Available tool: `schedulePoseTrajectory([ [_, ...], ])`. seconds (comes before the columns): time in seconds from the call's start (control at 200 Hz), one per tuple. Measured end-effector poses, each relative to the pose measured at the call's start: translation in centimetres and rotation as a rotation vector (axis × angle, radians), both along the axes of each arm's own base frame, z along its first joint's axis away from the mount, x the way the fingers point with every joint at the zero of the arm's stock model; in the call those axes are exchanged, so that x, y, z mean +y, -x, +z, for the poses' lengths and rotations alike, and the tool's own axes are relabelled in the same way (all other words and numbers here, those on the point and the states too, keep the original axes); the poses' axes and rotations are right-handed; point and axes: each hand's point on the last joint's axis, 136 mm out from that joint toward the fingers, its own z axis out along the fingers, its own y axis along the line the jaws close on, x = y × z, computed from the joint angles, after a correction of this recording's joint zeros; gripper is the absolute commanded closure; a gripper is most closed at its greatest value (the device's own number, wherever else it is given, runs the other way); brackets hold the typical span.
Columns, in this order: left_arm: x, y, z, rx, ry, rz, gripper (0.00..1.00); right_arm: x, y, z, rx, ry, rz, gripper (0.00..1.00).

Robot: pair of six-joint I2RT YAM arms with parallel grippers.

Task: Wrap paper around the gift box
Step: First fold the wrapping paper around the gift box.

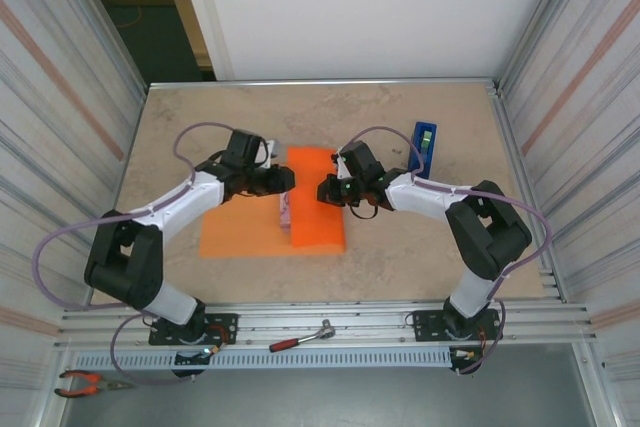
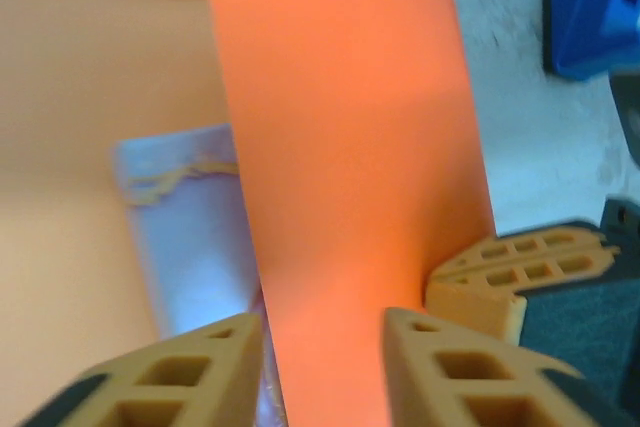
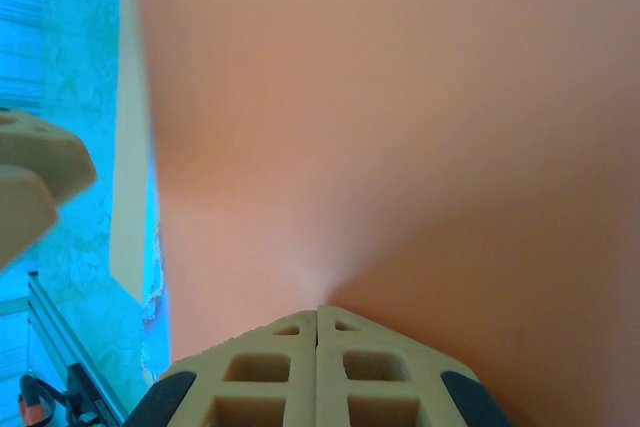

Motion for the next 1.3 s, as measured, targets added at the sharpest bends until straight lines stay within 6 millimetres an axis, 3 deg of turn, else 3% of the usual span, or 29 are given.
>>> schedulePoseTrajectory([
  [0.15, 1.4, -0.6, 0.0, -0.006, -0.008, 0.041, 0.44, 0.0, 0.0, 0.0, -0.004, -0.005, -0.001, 0.96],
  [0.346, 0.9, -0.4, -0.6, 0.011, -0.006, 0.025, 0.4, 0.1, 0.0, 0.0, -0.007, -0.01, 0.001, 0.96],
  [0.701, -0.4, 0.3, -3.8, 0.076, -0.048, -0.01, 0.4, 0.2, -0.1, 0.0, -0.015, -0.021, 0.004, 0.96],
  [0.822, -0.6, 0.3, -4.5, 0.085, -0.067, -0.011, 0.44, 0.2, 0.0, 0.0, -0.016, -0.024, 0.006, 0.97],
  [1.002, -0.8, 0.0, -4.7, 0.078, -0.08, -0.009, 0.59, 0.1, -0.1, 0.0, -0.012, -0.022, 0.004, 0.96],
  [1.298, -1.8, 0.2, -4.5, 0.067, -0.064, -0.037, 0.66, -1.5, -0.6, 0.3, 0.01, -0.016, -0.028, 0.92],
])
